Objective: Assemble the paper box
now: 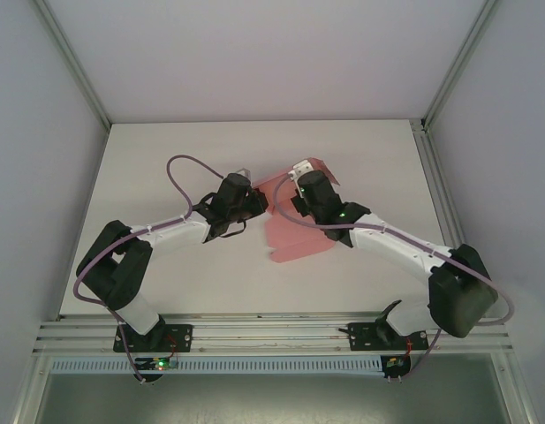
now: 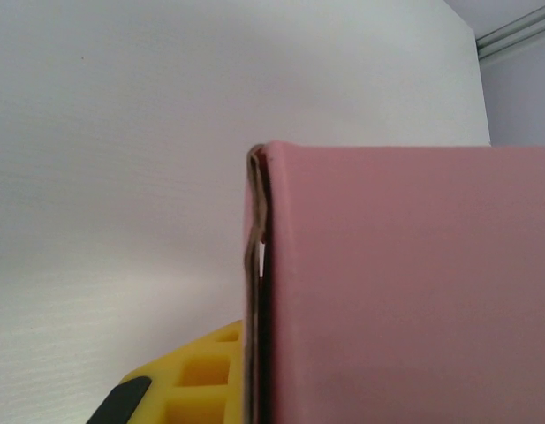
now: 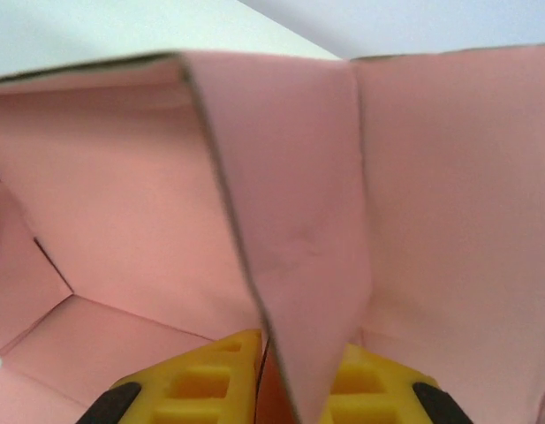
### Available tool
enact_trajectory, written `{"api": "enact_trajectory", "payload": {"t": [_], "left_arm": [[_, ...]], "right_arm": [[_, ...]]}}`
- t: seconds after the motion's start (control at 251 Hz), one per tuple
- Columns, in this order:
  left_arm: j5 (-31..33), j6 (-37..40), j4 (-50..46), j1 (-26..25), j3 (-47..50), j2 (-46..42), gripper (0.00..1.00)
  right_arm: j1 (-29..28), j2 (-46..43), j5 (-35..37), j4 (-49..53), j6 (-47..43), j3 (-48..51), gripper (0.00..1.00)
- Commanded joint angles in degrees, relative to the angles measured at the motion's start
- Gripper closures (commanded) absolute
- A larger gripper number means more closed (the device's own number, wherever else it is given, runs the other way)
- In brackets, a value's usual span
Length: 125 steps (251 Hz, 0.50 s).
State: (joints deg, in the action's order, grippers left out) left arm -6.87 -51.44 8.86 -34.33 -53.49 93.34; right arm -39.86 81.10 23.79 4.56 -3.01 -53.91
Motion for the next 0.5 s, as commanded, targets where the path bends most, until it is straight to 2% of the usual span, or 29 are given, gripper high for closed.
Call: {"api": "enact_trajectory", "payload": {"t": [0.0,0.2,0.287,0.375,0.495], "left_arm": [[-3.19,-1.14,6.25,-0.08,-1.35,-0.1,1.0],[-2.72,-1.42,6.1,-0.06,-1.25,0.22,1.0],[-2.8,-1.64,6.52,0.02,-1.03,0.26,1.0],[-2.78,-1.06,6.05,0.21,-0.91,0.05,1.0],[-2.8,0.92,4.32,0.64,-0.68,-0.68,1.0]], "right_arm": [[-3.7,3.38,1.04,-4.3,0.17,0.79,0.85],[-5.67,5.43,-0.18,-6.67,1.96,-0.32,0.84],[-5.71,3.93,0.51,-6.15,2.39,-0.19,0.8],[-5.56,0.47,2.93,-5.71,2.23,0.59,0.66],[-5.05,-6.91,4.92,-3.38,0.7,1.98,0.53]]}}
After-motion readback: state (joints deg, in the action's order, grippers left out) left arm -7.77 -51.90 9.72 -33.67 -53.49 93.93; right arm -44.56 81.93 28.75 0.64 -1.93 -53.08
